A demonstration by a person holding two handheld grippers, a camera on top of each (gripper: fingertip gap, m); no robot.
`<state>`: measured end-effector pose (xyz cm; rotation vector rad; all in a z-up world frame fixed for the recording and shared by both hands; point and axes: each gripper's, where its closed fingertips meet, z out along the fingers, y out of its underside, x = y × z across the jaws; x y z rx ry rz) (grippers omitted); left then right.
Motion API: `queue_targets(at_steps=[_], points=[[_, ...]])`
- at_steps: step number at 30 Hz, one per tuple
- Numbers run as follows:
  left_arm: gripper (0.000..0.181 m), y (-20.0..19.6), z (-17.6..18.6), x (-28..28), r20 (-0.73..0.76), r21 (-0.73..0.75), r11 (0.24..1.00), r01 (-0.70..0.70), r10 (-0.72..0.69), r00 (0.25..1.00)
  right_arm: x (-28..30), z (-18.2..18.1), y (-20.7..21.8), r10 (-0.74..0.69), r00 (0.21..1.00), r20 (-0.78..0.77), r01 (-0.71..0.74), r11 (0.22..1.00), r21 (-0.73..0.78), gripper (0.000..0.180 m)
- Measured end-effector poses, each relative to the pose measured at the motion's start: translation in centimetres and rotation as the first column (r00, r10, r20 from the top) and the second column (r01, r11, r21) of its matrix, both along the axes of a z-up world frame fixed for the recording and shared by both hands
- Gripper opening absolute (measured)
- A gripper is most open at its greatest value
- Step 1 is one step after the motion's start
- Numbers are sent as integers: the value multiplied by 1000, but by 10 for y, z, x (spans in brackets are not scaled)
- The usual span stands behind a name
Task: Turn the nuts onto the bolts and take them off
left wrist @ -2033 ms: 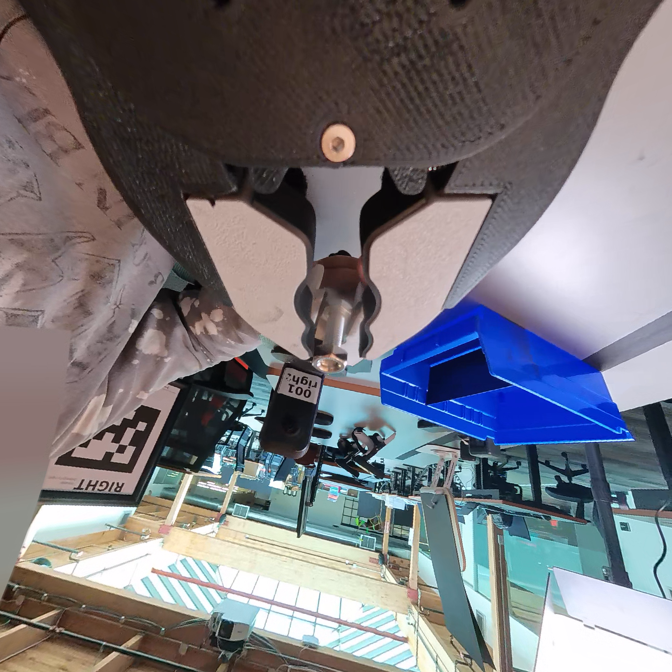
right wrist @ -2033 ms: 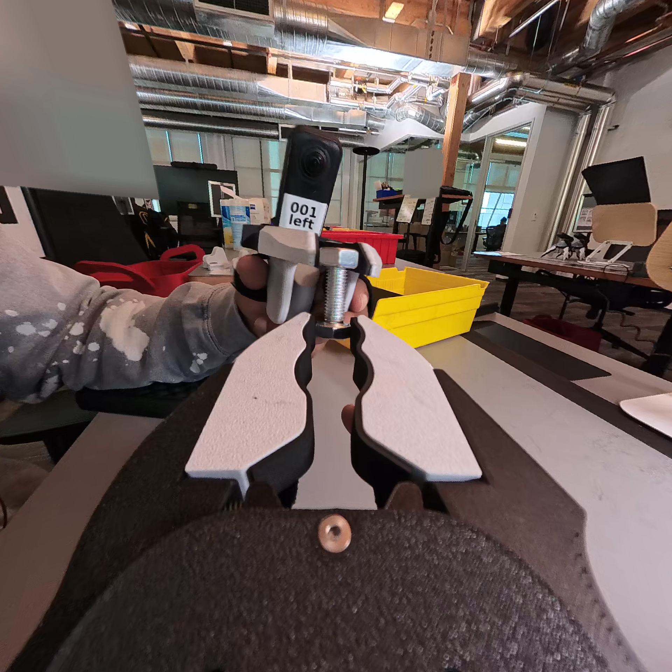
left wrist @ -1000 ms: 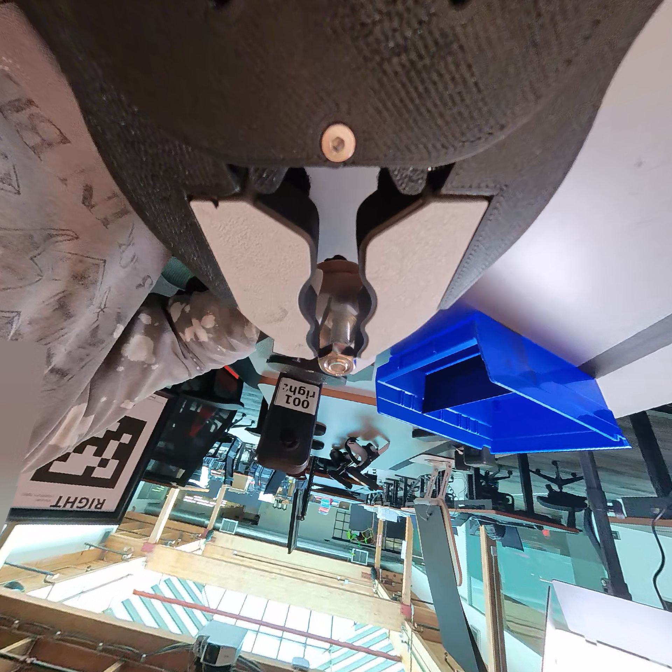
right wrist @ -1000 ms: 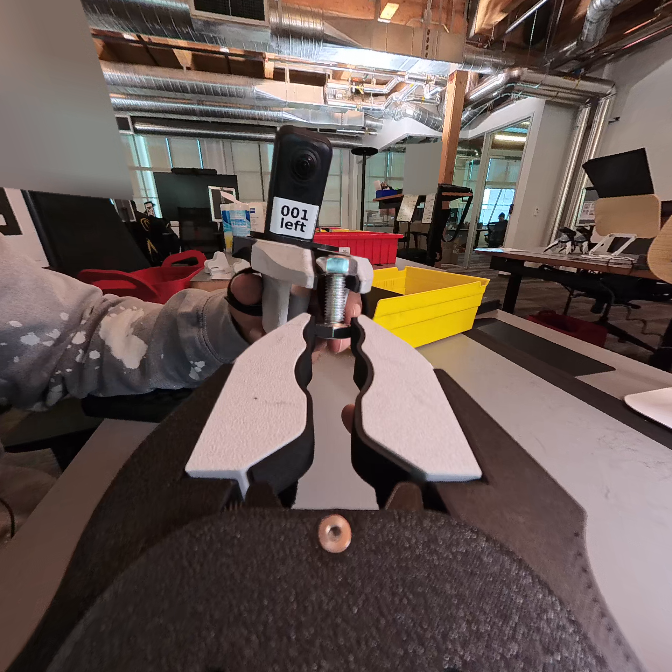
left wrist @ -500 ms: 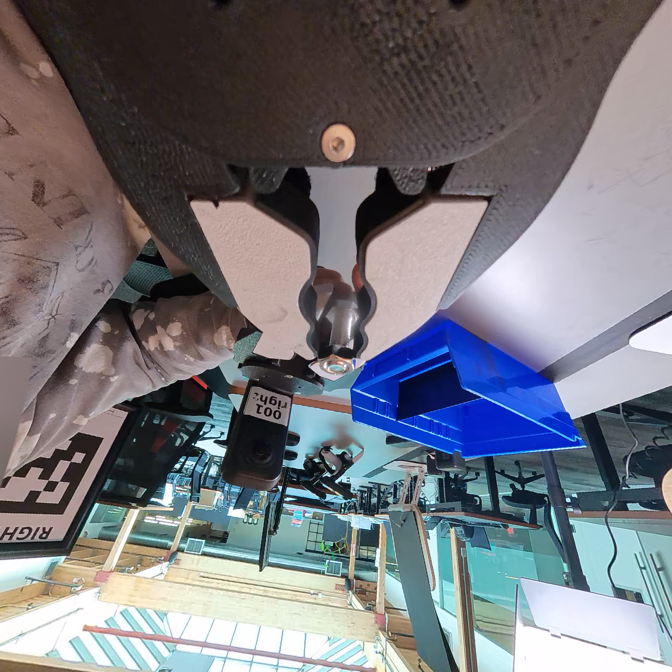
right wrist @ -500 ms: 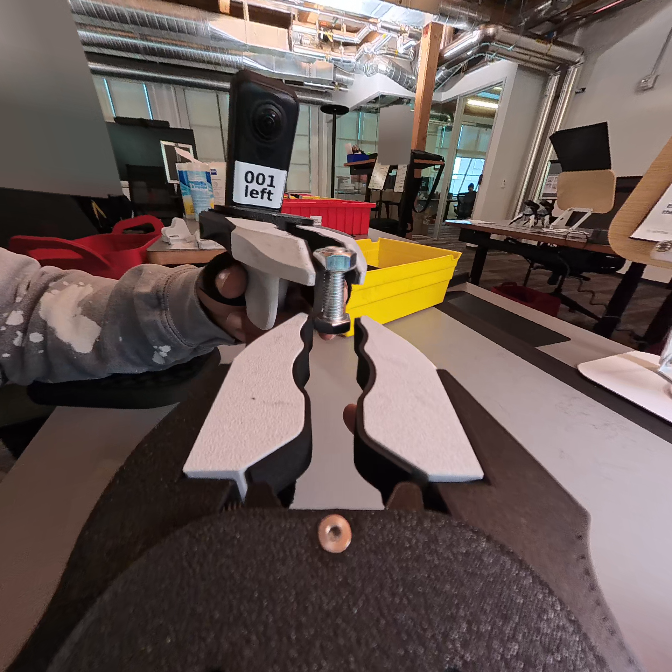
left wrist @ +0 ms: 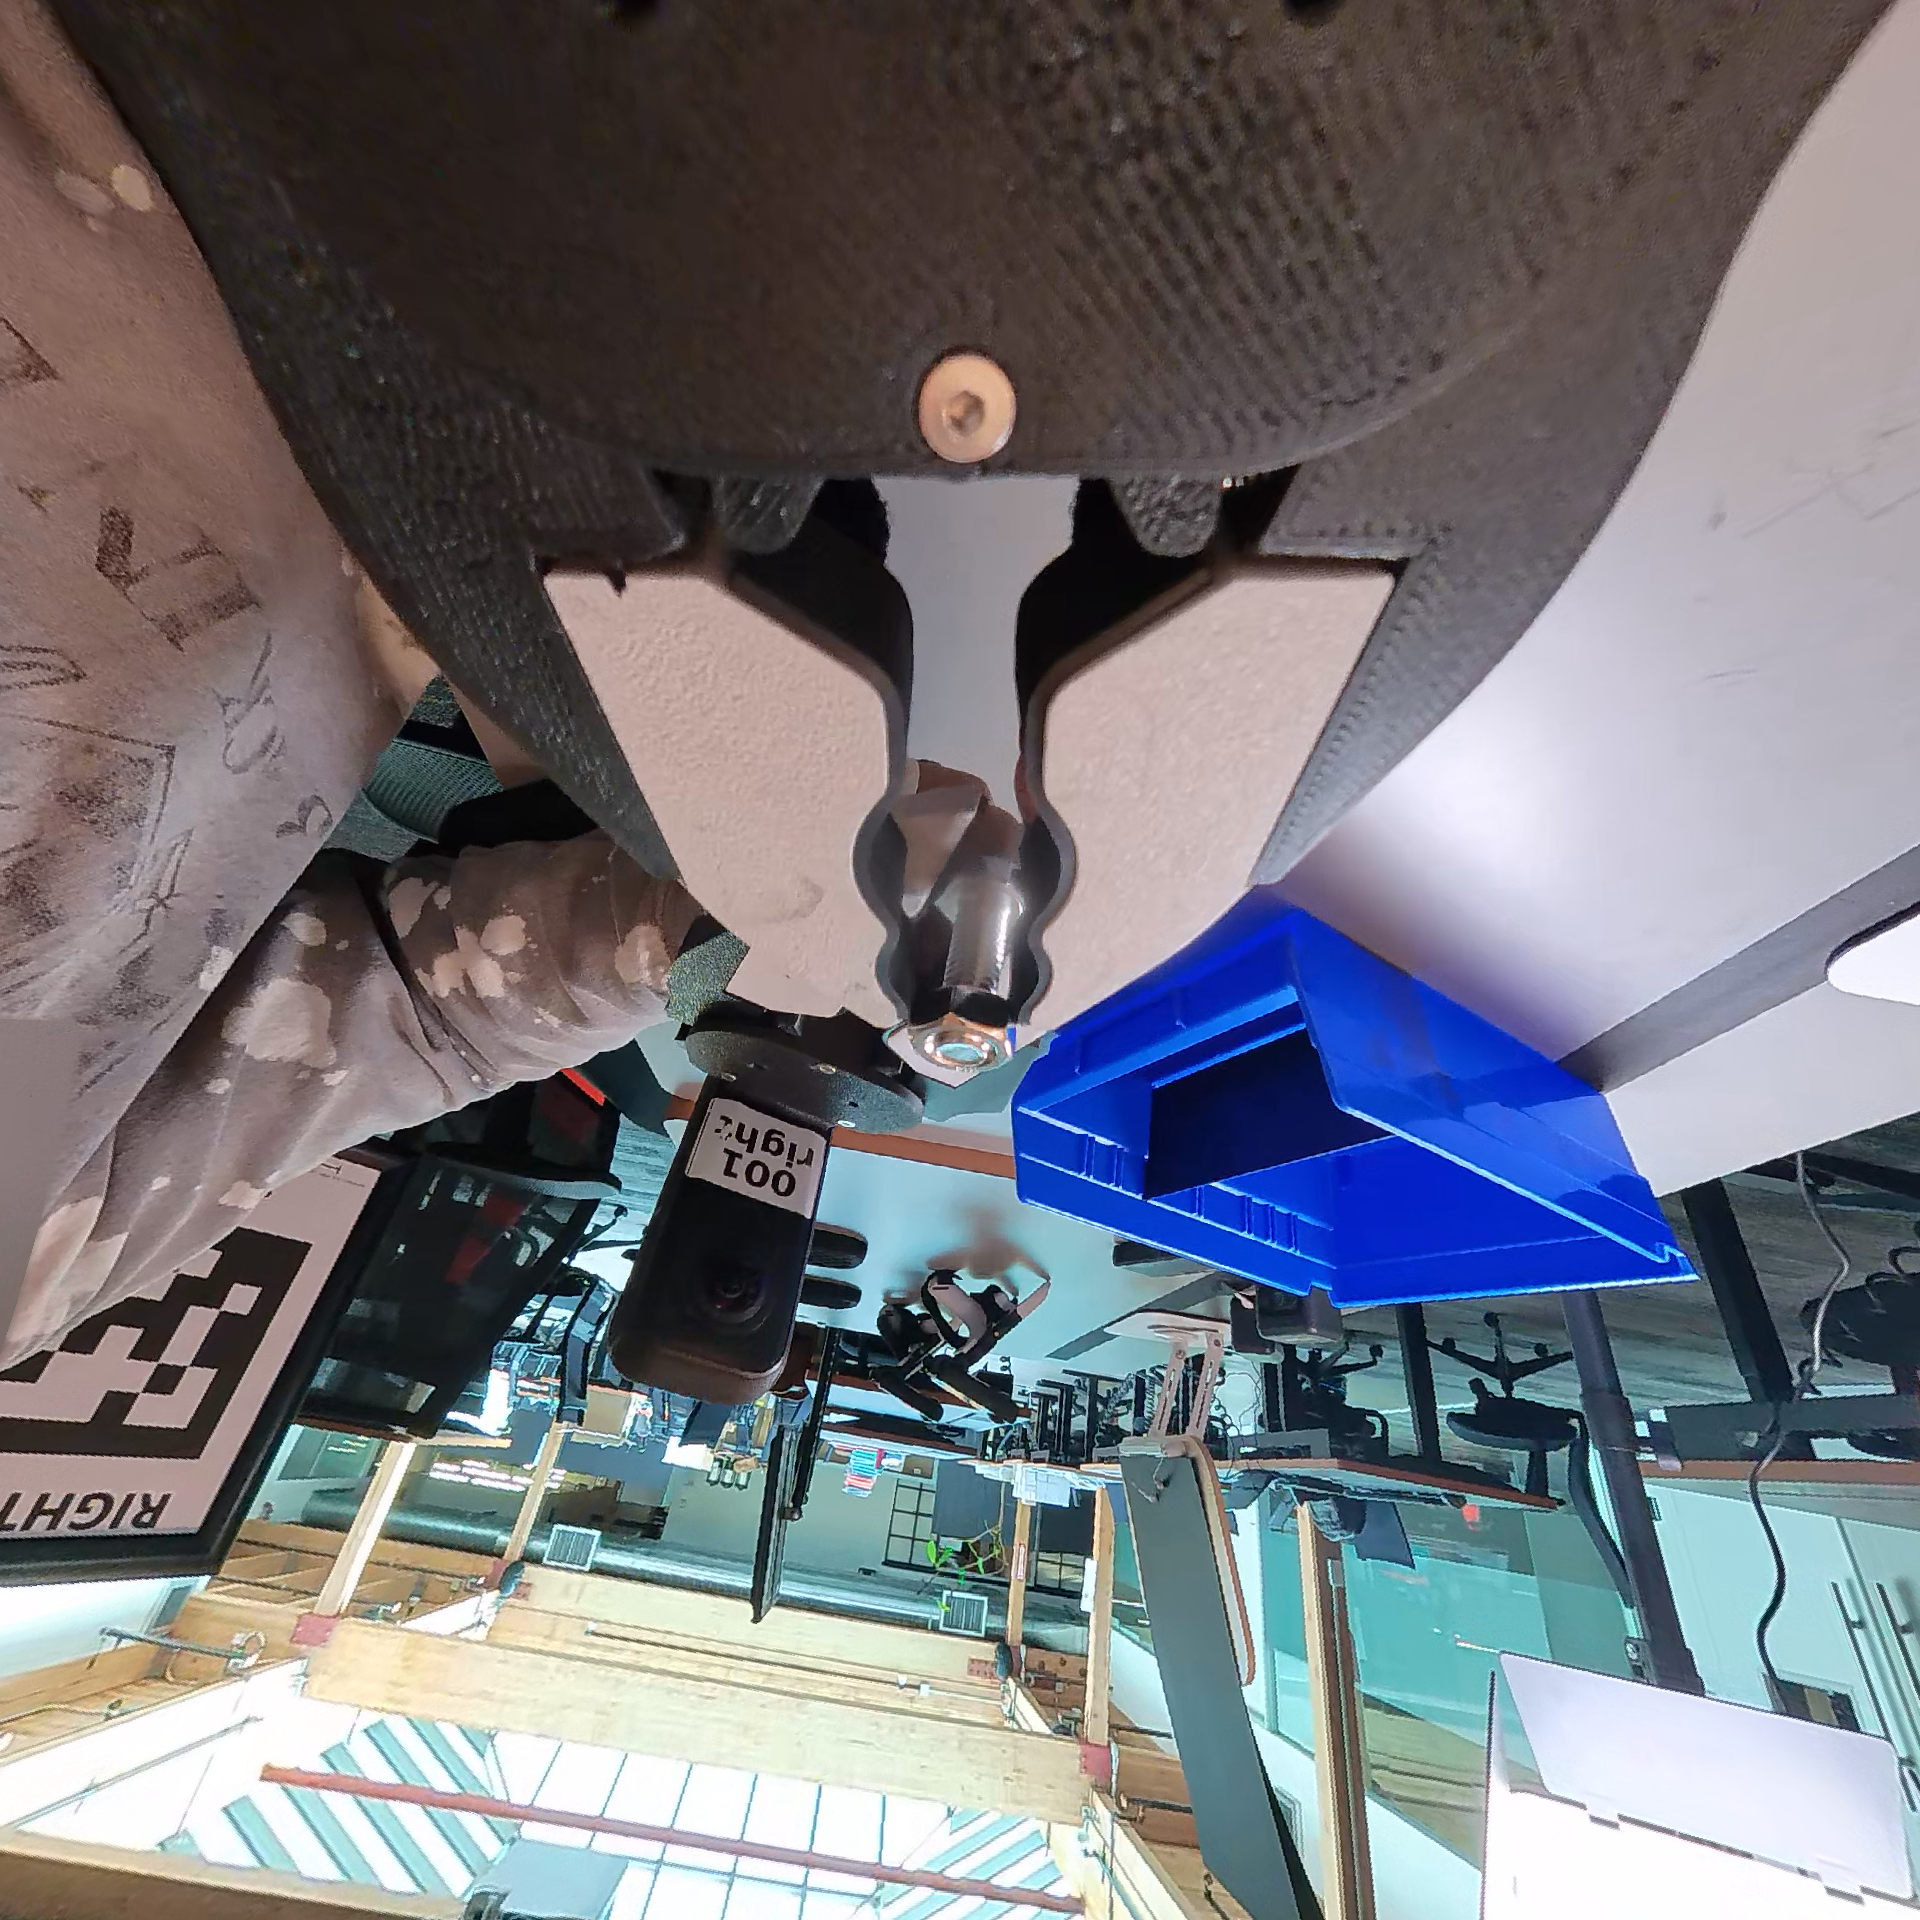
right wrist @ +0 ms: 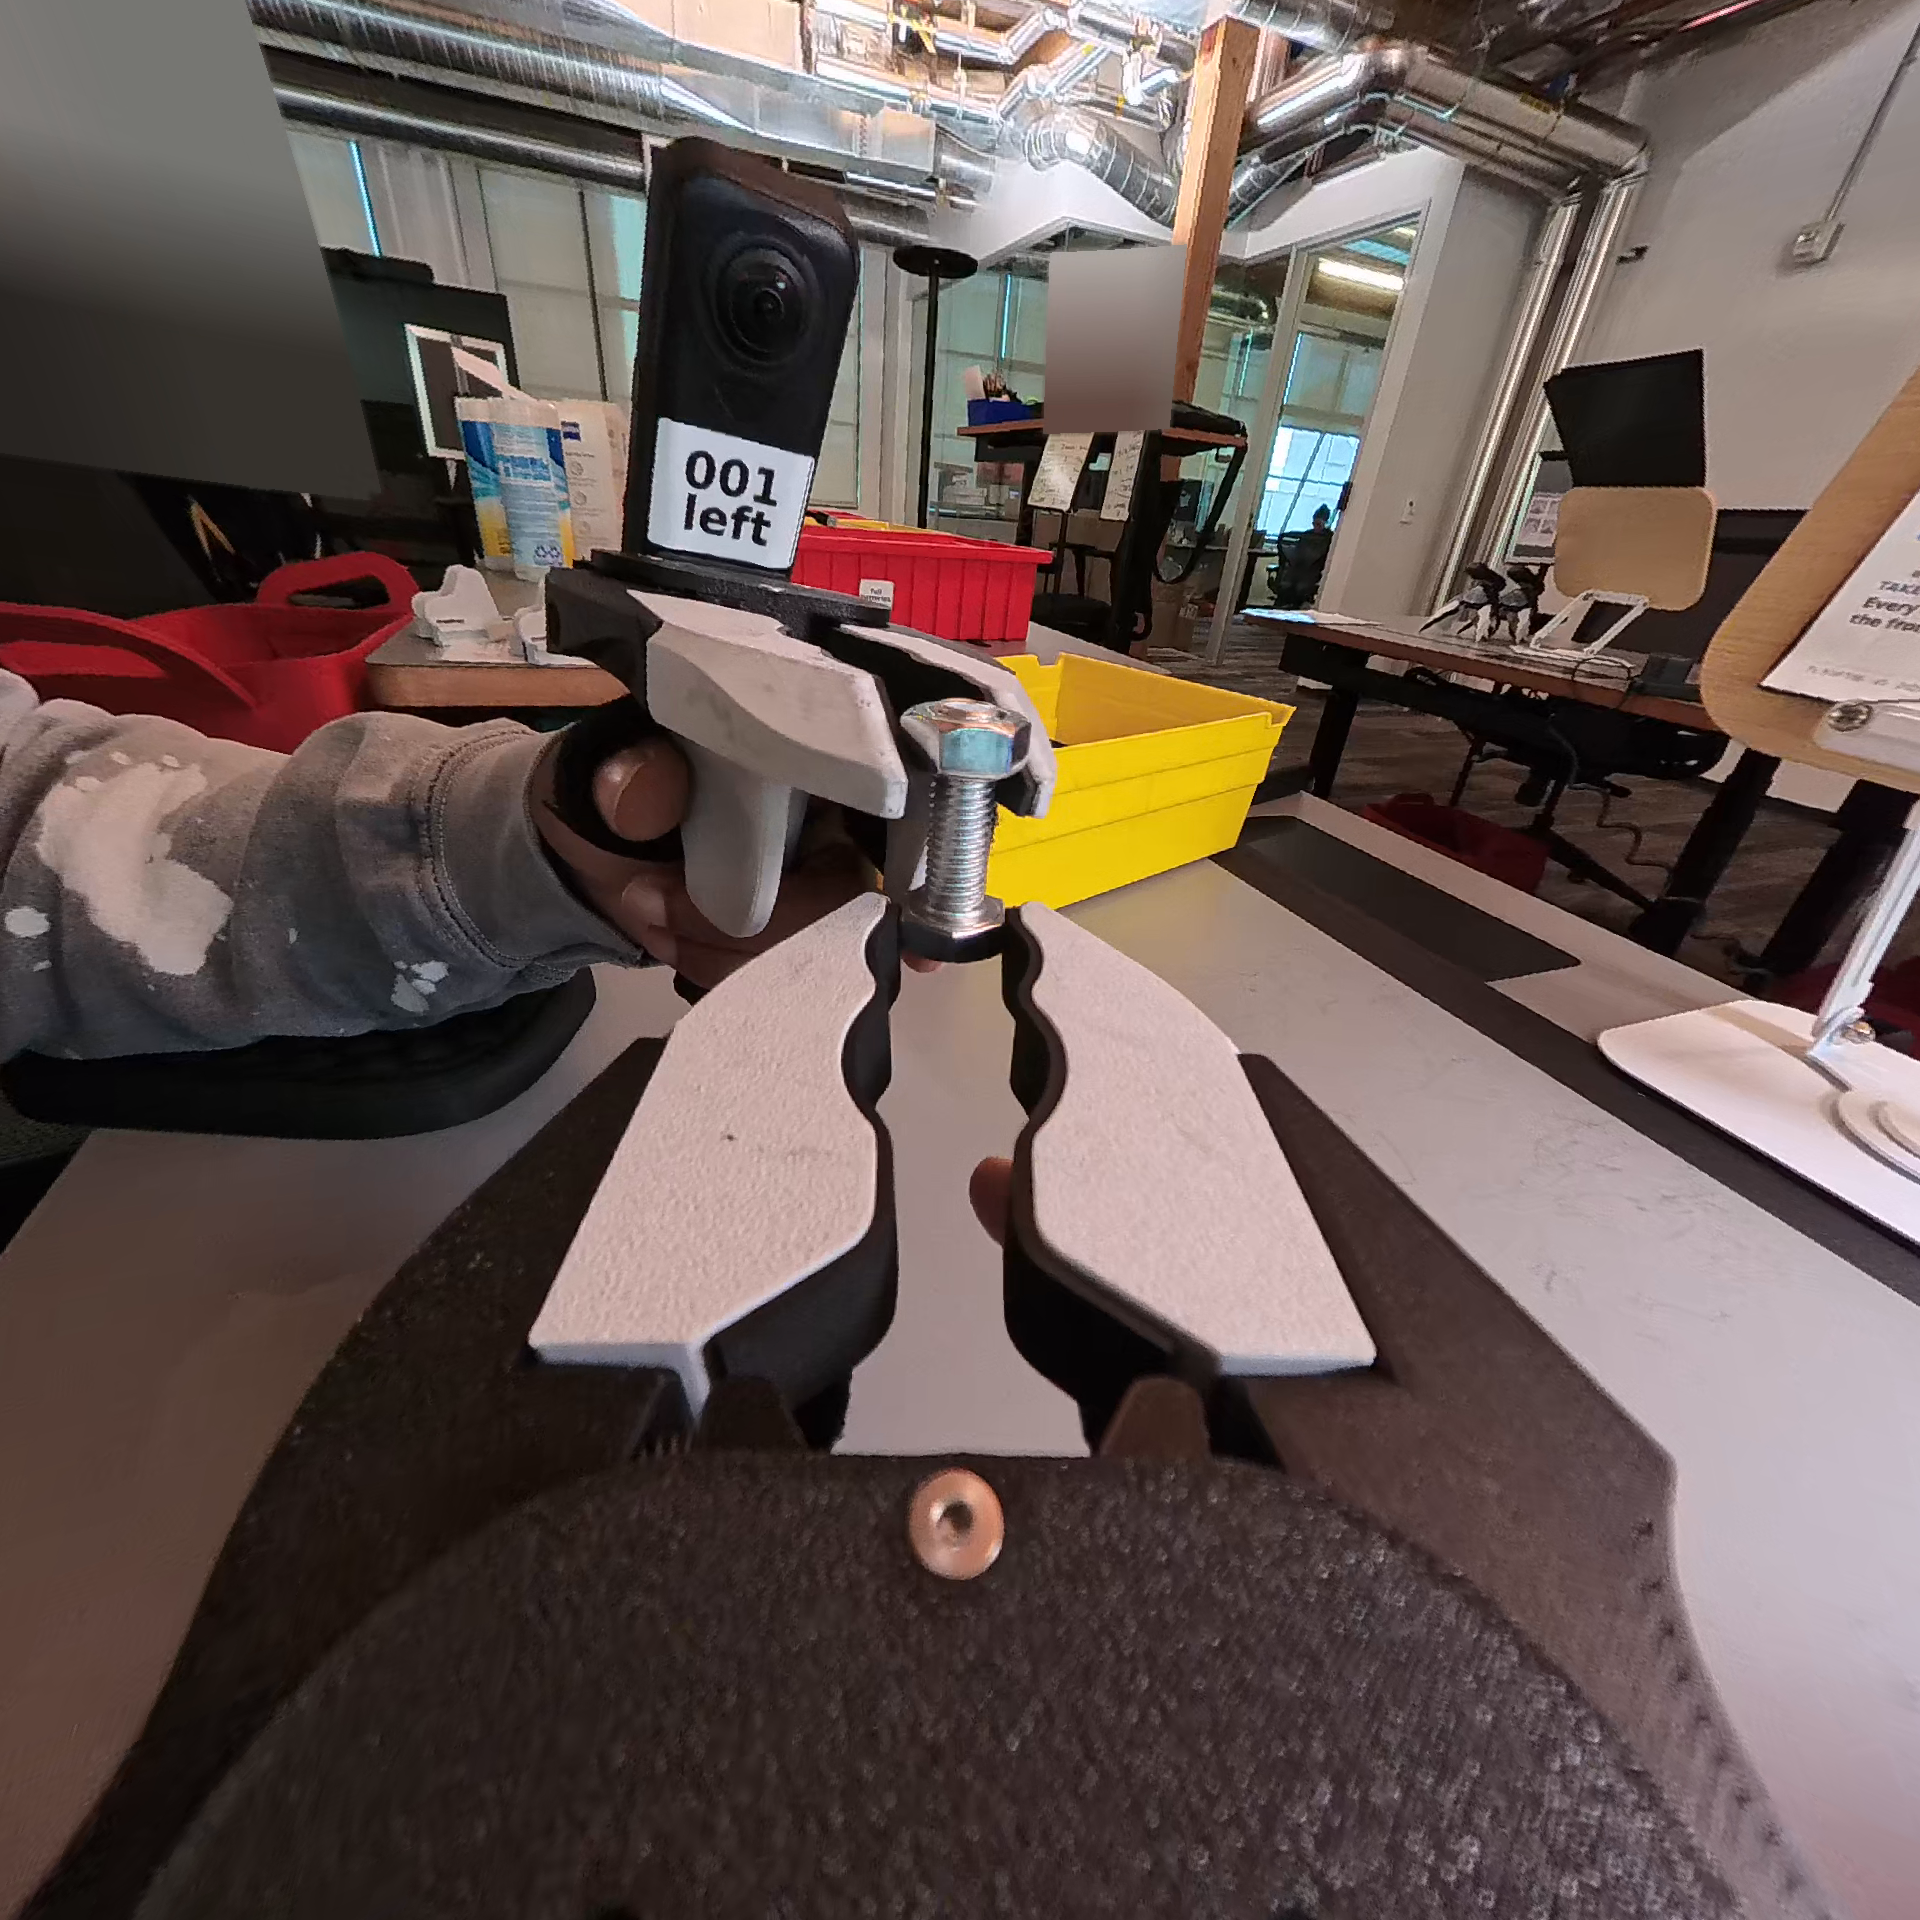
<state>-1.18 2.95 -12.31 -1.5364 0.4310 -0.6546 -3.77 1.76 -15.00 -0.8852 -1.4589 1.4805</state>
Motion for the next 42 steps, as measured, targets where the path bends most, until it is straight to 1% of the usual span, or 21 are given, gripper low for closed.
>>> queue_targets(at_steps=[3,6,8,10,11,12,14,16,20,23,24,25,26,27,30,34,36,38,39,40,42], points=[[18,0,1,0,5,0,1000,-6,6,1000,0,0,1,2,1000,2,-2,1000,4,18],[30,-2,6,-2,44,12,1000,4,-5,999,0,-1,2,9,1000,4,-9,1000,-9,18],[28,-2,5,-6,46,0,1000,0,0,999,1,1,1,15,1000,-9,-15,1000,-15,18],[30,-2,4,-11,44,-10,1000,-4,4,999,2,3,0,22,1000,-19,-22,1000,-21,18],[29,-2,4,-15,53,-13,1000,-13,14,998,3,5,1,26,999,-31,-27,999,-34,18],[20,0,5,-24,65,-20,998,-54,55,996,5,8,1,43,998,-48,-45,998,-52,18],[19,0,7,-34,81,-13,997,-79,79,994,8,13,0,58,996,-67,-63,996,-68,18],[21,-1,10,-34,100,-7,998,-67,67,993,7,13,0,54,996,-68,-59,996,-69,18],[29,-5,12,-14,108,10,1000,8,-9,994,4,7,0,44,998,-41,-46,997,-65,18],[30,-2,8,-8,67,1,1000,1,-1,998,5,8,-2,51,998,-44,-54,996,-67,18],[30,-2,9,-10,74,-2,1000,-7,7,997,6,10,-2,62,996,-57,-67,994,-82,18],[17,1,10,-18,88,-19,999,-45,47,995,9,14,-2,86,993,-82,-94,991,-101,18],[12,5,7,-30,81,-36,994,-103,106,991,12,18,-3,102,990,-99,-113,987,-113,18],[14,5,5,-36,82,-41,992,-119,122,989,13,21,-4,108,988,-108,-120,986,-114,18],[20,-1,13,-32,137,-18,998,-66,68,988,12,19,-3,96,991,-97,-107,988,-111,18],[31,-6,13,-7,114,-5,1000,27,-26,993,7,10,-3,78,995,-59,-83,992,-94,18],[32,-3,8,-5,70,-14,1000,4,-3,998,7,11,-5,84,994,-64,-89,992,-92,18],[28,-2,10,-11,89,-30,1000,-6,8,996,10,14,-4,102,991,-85,-112,987,-112,18],[15,3,7,-23,89,-53,996,-71,76,993,13,18,-5,121,987,-105,-134,983,-123,18],[16,4,5,-30,77,-55,993,-104,108,991,15,22,-6,130,985,-117,-145,982,-124,18],[19,1,8,-33,119,-51,995,-85,91,989,15,23,-7,128,984,-123,-142,983,-116,18]])
